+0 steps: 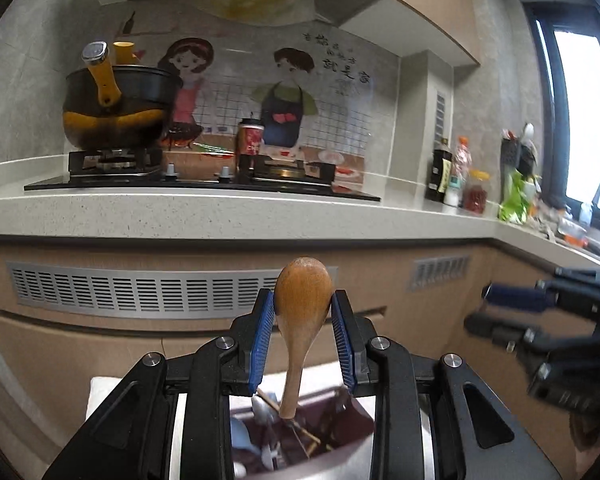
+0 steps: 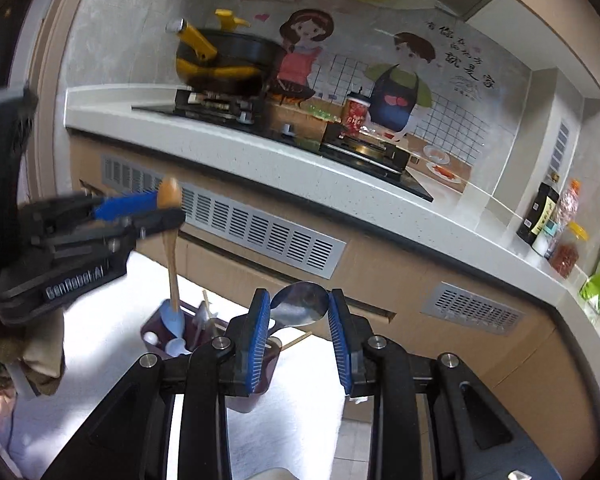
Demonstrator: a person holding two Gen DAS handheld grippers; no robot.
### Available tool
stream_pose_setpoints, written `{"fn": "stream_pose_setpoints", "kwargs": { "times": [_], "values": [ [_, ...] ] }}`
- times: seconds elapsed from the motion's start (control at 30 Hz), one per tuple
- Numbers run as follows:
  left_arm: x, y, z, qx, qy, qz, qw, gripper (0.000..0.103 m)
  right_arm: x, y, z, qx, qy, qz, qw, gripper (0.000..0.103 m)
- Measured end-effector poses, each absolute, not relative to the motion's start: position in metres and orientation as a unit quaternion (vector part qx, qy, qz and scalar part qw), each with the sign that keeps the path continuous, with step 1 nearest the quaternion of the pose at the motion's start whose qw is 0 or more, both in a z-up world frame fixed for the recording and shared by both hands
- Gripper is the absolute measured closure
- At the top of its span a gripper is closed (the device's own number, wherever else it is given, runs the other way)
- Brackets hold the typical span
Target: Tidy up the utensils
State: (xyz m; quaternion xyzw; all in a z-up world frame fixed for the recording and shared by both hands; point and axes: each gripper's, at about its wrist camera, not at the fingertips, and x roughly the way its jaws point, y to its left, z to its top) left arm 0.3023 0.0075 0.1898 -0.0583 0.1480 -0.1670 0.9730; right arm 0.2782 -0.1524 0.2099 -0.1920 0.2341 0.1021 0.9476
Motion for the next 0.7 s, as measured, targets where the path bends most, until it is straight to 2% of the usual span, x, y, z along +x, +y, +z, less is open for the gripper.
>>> {"fn": "stream_pose_setpoints", "kwargs": {
  "times": [0.13,0.5,0.57,0.63,0.7],
  "values": [
    [0.328,0.007,0.174,-0.063,0.170,-0.168,0.969,0.072,0.296,-0.146,0.195,-0.203,0.261,0.108,0.937,0.076],
    [0.357,0.015,0.089,-0.089,0.255,-0.159,0.949,0.072,0.360,-0.126,0.122,-0.204,0.353,0.128,0.904,0.076],
    [0.361,0.016,0.077,-0.094,0.277,-0.165,0.942,0.069,0.370,-0.124,0.107,-0.193,0.379,0.153,0.892,0.072],
    [0.363,0.017,0.067,-0.096,0.293,-0.162,0.937,0.058,0.378,-0.122,0.093,-0.179,0.407,0.175,0.878,0.051],
    [0.360,0.020,0.062,-0.099,0.298,-0.157,0.936,0.054,0.380,-0.125,0.085,-0.166,0.409,0.173,0.881,0.043]
  ]
}}
